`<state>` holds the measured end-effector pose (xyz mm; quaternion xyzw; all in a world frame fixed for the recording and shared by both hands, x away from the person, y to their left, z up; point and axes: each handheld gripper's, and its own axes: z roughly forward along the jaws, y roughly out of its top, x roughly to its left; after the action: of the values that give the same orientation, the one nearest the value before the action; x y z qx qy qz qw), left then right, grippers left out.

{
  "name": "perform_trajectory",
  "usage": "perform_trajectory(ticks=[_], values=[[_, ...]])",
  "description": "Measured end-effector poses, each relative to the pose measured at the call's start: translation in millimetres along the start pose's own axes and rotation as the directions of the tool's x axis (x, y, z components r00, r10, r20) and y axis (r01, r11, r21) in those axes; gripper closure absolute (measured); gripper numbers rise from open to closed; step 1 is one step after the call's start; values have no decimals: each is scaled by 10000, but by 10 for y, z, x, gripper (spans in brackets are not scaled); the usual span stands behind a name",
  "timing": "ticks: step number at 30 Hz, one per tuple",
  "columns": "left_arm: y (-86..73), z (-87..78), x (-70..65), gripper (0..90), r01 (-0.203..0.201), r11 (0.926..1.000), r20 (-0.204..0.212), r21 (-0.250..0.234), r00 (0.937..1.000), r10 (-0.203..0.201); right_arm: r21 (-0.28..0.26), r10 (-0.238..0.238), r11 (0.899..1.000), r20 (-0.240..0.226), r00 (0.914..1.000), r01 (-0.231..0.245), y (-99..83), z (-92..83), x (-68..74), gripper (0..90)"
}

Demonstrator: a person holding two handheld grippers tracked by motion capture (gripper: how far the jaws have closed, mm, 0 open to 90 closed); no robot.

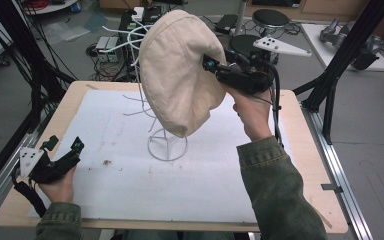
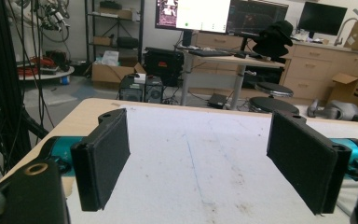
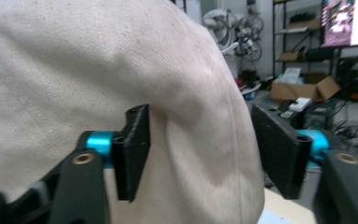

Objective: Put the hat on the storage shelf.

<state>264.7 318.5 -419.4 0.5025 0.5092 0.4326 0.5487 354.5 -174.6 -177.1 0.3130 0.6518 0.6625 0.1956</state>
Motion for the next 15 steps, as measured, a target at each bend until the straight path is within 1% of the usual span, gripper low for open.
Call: perform_trajectory(ticks=[2, 4, 6, 8, 10, 12, 15], values=[[0, 0, 0, 211, 14, 10000, -10, -17, 10000, -14, -30, -85, 10000, 77, 9999, 85, -24, -10, -3, 334], [1, -1, -5, 211, -2, 10000, 5, -20, 10000, 2, 36, -118, 9999, 239, 9996, 117, -78, -44, -37, 286], [-3, 3, -8, 211, -10, 10000, 19, 9, 10000, 10, -191, -175, 9997, 274, 9995, 180, -108, -80, -62, 278], [-6, 9, -11, 211, -18, 10000, 15, 11, 10000, 18, -354, -246, 9990, 318, 9992, 257, -140, -116, -81, 246], [-7, 8, -14, 211, -34, 10000, 28, 35, 10000, 34, -378, -168, 9991, 288, 9994, 179, -168, -150, -100, 219], [-6, 6, -16, 211, -38, 10000, 28, 41, 10000, 38, -528, -188, 9984, 329, 9993, 205, -193, -187, -107, 213], [-4, 5, -19, 211, -35, 10000, 46, 29, 10000, 35, -613, -306, 9976, 458, 9985, 333, -228, -241, -104, 201]])
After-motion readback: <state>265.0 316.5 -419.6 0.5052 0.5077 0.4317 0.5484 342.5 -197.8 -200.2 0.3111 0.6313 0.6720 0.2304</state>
